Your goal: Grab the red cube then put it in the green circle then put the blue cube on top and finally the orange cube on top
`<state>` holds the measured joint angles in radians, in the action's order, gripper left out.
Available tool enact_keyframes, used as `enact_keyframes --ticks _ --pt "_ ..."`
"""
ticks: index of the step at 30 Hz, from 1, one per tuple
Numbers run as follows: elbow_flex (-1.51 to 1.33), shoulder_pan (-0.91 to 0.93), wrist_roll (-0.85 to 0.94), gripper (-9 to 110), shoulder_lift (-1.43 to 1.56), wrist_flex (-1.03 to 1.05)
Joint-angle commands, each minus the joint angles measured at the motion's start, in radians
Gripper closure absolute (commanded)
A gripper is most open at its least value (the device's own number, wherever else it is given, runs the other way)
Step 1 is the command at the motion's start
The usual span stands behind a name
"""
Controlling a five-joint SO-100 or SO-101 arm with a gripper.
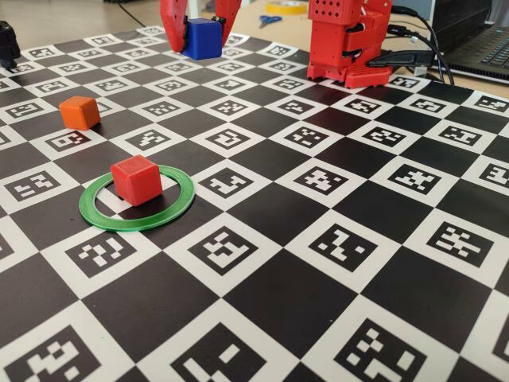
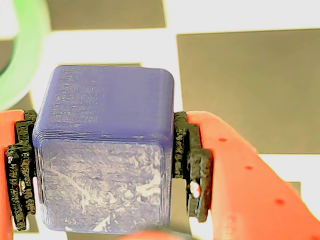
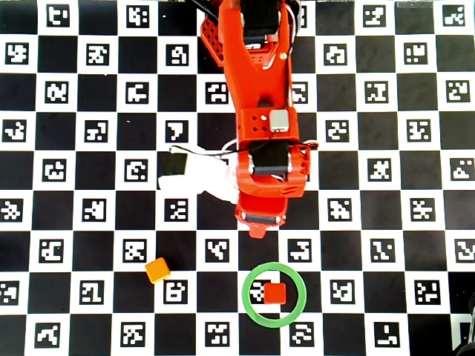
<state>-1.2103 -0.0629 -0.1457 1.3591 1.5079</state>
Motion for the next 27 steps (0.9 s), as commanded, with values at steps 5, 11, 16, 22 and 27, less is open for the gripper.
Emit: enact_keyframes --ticks 5,11,16,22,27 --pt "0.242 -0.067 0.014 98 -0.06 0.02" --pt "0.365 -0.1 0.014 98 -0.161 0.034" --pt "0.518 -0.106 0.029 98 -0.267 0.051" --pt "0.634 -0.1 0.034 99 -0.371 0.032" --pt "0.681 -0.086 0.026 99 -0.44 0.021"
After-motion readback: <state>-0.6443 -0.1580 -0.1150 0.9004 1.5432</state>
